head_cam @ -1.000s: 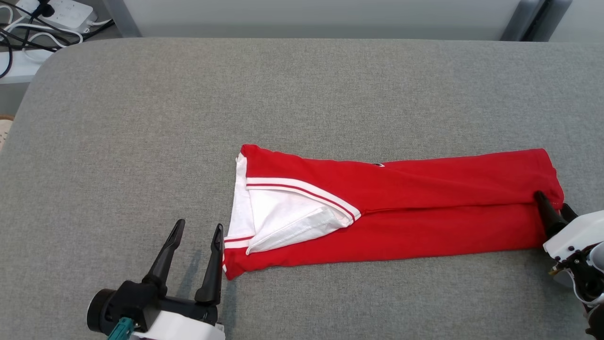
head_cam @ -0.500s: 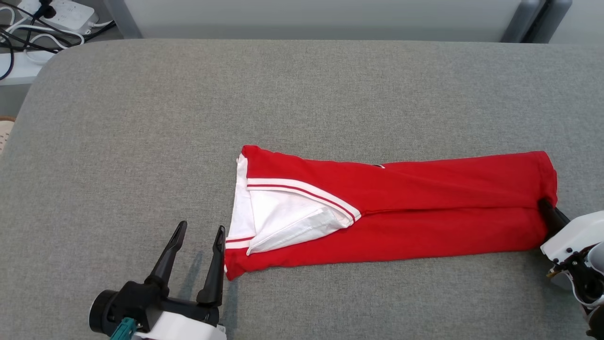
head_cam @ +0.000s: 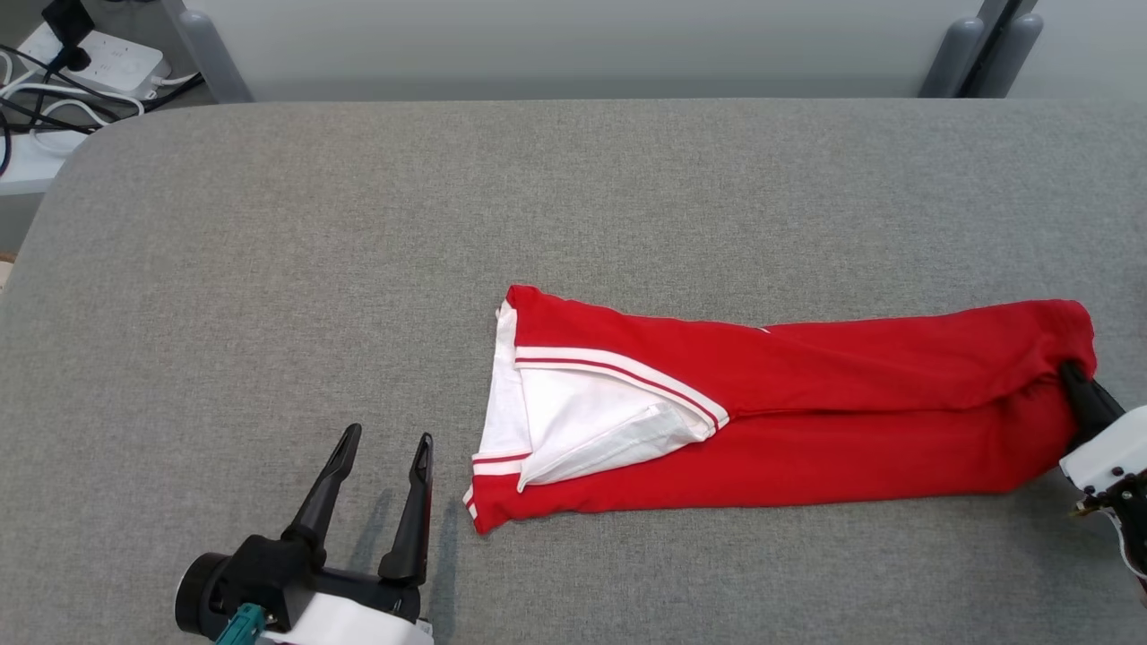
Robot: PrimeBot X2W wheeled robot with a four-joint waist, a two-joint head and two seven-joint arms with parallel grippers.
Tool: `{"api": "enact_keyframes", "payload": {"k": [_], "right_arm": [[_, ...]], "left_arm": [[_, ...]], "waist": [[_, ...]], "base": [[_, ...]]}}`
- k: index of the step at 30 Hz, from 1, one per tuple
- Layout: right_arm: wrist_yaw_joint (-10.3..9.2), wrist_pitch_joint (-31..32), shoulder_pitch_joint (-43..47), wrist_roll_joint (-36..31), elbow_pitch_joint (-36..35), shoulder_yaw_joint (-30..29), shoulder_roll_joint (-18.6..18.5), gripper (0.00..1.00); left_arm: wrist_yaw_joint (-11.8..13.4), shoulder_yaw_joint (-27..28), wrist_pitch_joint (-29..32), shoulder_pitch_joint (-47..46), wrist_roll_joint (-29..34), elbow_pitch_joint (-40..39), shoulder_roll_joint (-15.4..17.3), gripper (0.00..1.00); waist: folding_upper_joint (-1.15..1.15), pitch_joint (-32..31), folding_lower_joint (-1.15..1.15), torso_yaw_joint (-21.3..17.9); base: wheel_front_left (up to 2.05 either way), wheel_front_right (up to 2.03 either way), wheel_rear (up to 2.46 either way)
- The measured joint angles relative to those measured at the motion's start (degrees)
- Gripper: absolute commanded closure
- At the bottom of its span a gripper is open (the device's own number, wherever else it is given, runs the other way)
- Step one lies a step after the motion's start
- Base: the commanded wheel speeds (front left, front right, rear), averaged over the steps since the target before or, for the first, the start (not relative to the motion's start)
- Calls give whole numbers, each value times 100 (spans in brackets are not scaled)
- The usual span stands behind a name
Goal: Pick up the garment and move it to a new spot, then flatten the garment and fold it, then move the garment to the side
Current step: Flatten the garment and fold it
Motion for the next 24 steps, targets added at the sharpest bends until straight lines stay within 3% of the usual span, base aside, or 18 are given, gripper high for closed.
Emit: {"api": "enact_keyframes", "payload": {"k": [15,24], "right_arm": [[-1,-34,422,-136,-1989,692,-125,100],[-1,160,441,-327,-2473,840,368,100]], "left_arm": [[34,-19,0,15,136,-126,1,0],[85,-172,0,37,83,-137,1,0]], "waist": [[0,-298,0,158],[0,-375,0,515]], "base": [[0,0,0],[0,0,0]]}}
